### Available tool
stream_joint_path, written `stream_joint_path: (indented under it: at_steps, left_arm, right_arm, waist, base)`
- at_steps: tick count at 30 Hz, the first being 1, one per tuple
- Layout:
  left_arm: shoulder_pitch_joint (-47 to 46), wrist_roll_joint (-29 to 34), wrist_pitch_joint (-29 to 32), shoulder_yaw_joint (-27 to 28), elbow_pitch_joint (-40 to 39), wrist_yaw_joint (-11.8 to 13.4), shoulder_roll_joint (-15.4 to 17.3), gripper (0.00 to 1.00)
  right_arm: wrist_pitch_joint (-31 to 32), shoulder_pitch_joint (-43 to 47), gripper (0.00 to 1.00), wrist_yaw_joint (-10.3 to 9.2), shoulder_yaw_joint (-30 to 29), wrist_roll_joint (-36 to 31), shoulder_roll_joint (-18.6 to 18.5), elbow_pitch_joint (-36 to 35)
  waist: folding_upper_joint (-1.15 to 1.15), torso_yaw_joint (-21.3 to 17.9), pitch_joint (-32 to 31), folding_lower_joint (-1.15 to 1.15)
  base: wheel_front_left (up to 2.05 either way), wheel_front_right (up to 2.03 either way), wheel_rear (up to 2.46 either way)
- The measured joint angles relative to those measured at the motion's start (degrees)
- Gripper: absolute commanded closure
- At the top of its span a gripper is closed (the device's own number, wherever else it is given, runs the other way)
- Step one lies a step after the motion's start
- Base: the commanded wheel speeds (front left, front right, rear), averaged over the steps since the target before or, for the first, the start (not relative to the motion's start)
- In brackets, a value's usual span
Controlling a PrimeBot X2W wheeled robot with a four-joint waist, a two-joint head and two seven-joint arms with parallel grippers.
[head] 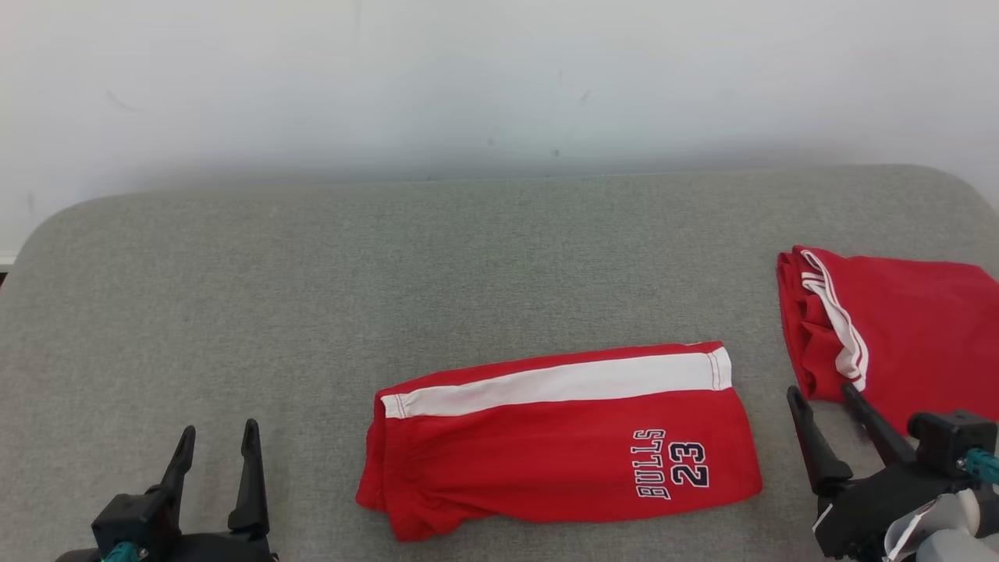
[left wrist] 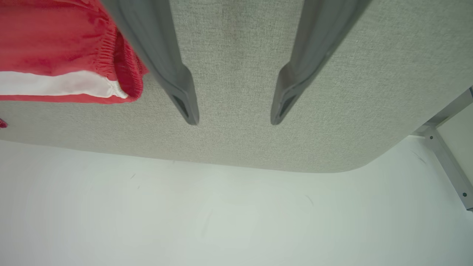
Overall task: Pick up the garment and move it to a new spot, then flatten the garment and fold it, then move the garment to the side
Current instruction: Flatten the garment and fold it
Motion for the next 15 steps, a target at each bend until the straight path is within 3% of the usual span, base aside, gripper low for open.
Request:
stream_joint_path:
  at_steps: [8,15]
  left_arm:
    - [0.02,3.89,0.00,-0.19,-0.69,-0.01,-1.02,0.00]
    - [0.09,7.71,0.35,-2.31,-0.76,0.00,1.31,0.00]
  right_arm:
    - [1.41,-1.27,0.00,0.01,2.80,-0.08,0.89,3.87]
    - [5.20,-4.25,0.00,0.56,4.15,0.11,1.25,6.02]
  waist:
    - [0.00,2.46,-0.09,0.00]
    - [0.00,4.15,-0.41,0.00]
  base:
    - [0.00,0.00,0.00]
    - [0.00,0.00,0.00]
